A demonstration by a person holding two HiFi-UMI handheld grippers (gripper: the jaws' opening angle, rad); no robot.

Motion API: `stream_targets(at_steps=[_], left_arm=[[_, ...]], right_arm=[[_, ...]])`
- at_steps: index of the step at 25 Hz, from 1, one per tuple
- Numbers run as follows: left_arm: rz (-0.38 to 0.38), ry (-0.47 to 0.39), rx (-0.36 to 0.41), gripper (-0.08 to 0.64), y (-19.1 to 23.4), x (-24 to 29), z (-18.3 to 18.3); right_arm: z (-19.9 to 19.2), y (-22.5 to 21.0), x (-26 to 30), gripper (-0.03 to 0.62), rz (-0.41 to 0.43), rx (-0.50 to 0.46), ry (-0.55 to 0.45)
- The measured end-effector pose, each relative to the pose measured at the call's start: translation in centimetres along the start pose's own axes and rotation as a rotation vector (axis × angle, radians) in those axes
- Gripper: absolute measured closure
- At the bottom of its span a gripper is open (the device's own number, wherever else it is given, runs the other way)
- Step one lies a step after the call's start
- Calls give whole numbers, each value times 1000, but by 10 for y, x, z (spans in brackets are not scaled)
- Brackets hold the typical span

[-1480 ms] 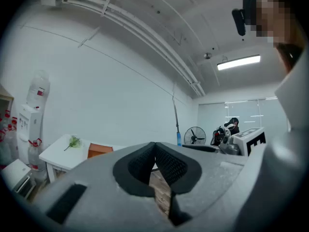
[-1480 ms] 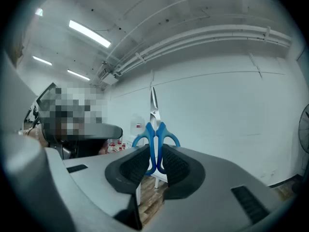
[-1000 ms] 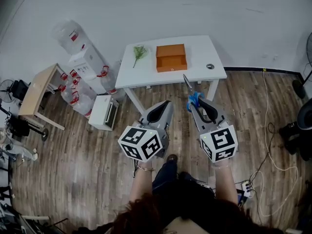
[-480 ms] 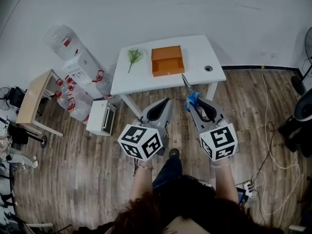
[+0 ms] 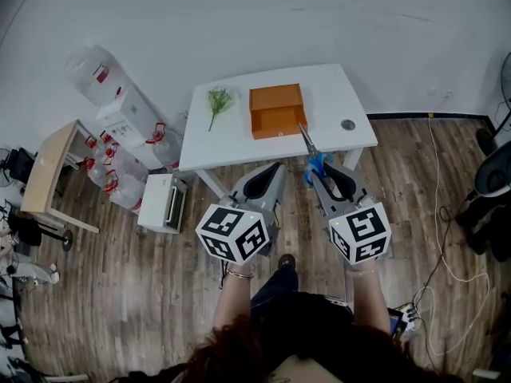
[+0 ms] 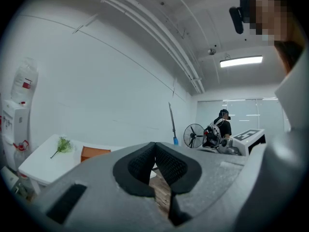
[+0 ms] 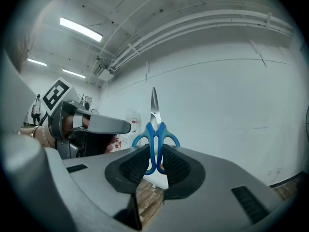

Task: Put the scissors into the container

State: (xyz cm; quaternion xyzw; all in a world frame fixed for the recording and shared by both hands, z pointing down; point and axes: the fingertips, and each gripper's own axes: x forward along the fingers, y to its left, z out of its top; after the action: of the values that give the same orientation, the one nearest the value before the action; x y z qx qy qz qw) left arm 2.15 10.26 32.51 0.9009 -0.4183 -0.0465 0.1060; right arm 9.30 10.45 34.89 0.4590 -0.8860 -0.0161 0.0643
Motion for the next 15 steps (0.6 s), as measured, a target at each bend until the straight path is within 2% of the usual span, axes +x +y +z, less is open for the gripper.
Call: stream_targets(at_steps=[15], left_arm=[[-26, 5, -10, 544, 90, 35, 15]], right_arm=[[9, -11, 95, 517, -28, -12, 18]])
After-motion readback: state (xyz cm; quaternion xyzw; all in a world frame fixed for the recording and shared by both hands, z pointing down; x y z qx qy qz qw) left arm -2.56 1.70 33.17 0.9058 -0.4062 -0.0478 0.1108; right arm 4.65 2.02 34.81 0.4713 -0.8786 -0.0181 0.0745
